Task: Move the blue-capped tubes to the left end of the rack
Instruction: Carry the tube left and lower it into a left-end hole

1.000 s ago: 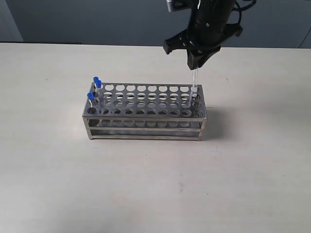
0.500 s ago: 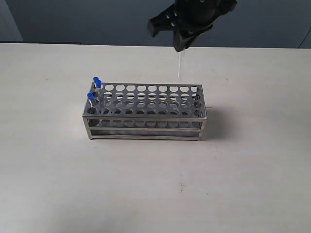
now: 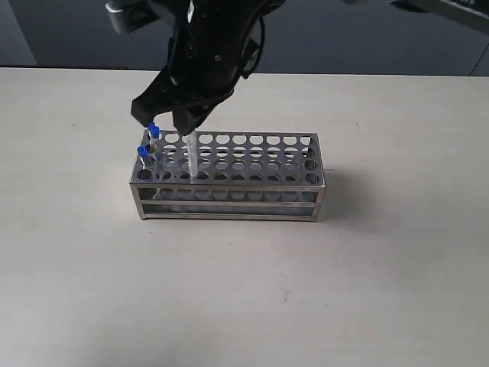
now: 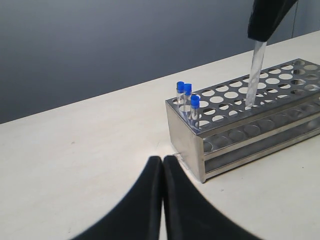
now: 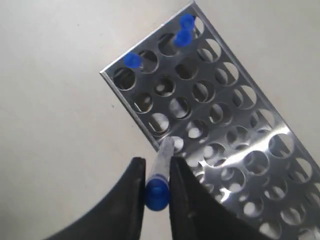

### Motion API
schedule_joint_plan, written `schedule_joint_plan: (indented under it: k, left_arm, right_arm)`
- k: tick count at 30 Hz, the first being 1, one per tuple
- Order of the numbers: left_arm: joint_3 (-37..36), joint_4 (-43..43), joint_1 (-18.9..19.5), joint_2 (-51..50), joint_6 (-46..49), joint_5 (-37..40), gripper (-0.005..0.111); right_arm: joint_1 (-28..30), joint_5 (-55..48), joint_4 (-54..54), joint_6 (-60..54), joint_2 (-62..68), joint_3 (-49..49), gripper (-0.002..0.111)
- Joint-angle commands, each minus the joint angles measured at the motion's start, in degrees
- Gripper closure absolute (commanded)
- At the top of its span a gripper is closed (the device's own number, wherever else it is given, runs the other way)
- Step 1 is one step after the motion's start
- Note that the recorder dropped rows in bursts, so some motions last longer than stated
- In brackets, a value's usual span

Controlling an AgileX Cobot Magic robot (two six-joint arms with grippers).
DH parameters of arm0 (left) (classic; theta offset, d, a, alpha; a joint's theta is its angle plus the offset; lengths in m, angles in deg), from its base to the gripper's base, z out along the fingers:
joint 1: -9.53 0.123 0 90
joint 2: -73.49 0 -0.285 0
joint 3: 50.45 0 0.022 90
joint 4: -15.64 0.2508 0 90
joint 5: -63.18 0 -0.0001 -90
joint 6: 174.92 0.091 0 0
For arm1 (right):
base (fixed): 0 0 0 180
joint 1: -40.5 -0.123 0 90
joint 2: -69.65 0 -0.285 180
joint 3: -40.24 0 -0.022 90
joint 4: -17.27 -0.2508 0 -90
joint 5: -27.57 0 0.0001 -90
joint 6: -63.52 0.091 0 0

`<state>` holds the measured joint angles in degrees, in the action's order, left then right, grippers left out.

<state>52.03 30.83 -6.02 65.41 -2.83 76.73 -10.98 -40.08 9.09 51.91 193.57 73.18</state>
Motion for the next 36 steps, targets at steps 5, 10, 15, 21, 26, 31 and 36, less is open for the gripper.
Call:
schedule_joint_plan:
  k: [5,10,15,21,26,31,36]
  left_arm:
    - [0.3,-0.18,-0.63,0.3,-0.27,-0.21,0.106]
    - [0.3,-0.18,-0.63,0.3,-0.27,-0.21,0.106]
    - [0.3,-0.18,-0.63,0.3,-0.27,-0.21,0.106]
    - [0.3,-0.18,-0.63,0.3,-0.27,-0.21,0.106]
    - [0.3,-0.18,-0.63,0.3,-0.27,-0.21,0.106]
    - [0.3,-0.18,-0.63,0.3,-0.27,-0.21,0.106]
    - [0.3,-0.18,-0.63,0.3,-0.27,-0.21,0.106]
  right_arm:
    - [-2.77,0.12,-1.3,-1.9,5.18,10.38,0.109]
    - [-2.98,-1.54,-1.53,-1.9,8.16,14.15,0.109]
    - [-2.98,-2.31,-2.92,-2.56,10.13,14.81,0.109]
    - [-2.98,-2.31,-3.31,-2.95,11.43,14.81,0.109]
    - [-2.98,-1.72,-3.44,-3.08,12.86,14.81,0.109]
    - [-2.98,0.76,-3.69,-3.08,14.27,14.81,0.109]
    - [-2.98,2.02,-3.83,-3.08,15.62,14.81,0.109]
